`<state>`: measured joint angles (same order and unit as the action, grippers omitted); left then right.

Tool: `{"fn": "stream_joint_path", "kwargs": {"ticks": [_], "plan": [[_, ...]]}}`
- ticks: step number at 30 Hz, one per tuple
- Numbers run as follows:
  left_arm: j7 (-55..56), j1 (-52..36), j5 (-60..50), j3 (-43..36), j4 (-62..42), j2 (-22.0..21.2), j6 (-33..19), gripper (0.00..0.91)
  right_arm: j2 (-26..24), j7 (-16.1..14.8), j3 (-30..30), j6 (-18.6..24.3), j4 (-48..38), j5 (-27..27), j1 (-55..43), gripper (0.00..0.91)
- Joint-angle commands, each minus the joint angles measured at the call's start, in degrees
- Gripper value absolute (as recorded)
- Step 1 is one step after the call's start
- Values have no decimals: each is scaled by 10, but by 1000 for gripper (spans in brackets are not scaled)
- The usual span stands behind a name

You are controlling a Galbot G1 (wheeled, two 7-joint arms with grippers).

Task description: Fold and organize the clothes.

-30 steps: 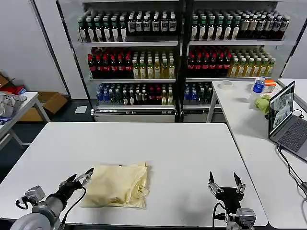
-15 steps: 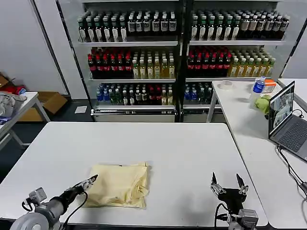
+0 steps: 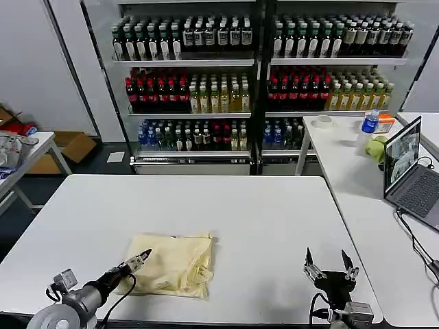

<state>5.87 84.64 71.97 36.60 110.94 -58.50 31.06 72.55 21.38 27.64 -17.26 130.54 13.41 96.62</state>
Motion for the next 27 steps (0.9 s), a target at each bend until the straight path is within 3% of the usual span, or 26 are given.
{"fn": "stream_joint_path", "kwargs": {"ticks": [1,19,25,27], "plan": [[-14,-1,2,-10,-12,-10,-11,10,1,0,0,0,5,-1,4,907],[-35,-4,35,-4,-12,-26,-25,10,2,0,6,-1,15,0,14,907],[-30,-1,80,36,-8,-30,-25,10,3,0,7,-1,16,0,13,907],[-27,-1,86,83,-8,-20,-23,10,2,0,8,-1,17,2,11,907]]}}
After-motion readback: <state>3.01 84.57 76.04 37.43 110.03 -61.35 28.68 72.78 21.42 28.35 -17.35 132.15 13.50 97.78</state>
